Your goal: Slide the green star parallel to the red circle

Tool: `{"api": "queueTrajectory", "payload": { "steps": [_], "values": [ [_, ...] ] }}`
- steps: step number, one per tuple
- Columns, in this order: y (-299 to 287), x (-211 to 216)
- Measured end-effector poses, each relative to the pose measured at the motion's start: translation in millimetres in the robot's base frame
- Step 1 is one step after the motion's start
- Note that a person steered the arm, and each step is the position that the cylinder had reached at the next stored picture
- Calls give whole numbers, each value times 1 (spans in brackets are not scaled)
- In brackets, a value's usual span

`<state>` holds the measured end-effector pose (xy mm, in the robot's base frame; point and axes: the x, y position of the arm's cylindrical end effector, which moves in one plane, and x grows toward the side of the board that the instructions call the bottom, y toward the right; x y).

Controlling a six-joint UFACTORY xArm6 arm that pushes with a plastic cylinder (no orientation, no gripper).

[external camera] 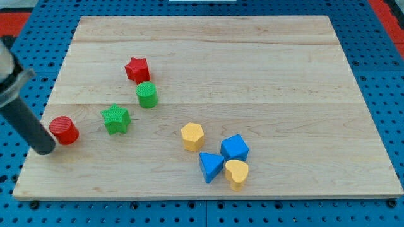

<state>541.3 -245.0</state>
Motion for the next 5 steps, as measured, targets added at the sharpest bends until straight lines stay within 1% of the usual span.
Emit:
{"api": "queueTrajectory", "payload": {
  "steps": [1,2,3,4,5],
  "values": [
    [15,-10],
    [7,-25],
    [49,10],
    [159,-4],
    [165,-31]
  ]
}}
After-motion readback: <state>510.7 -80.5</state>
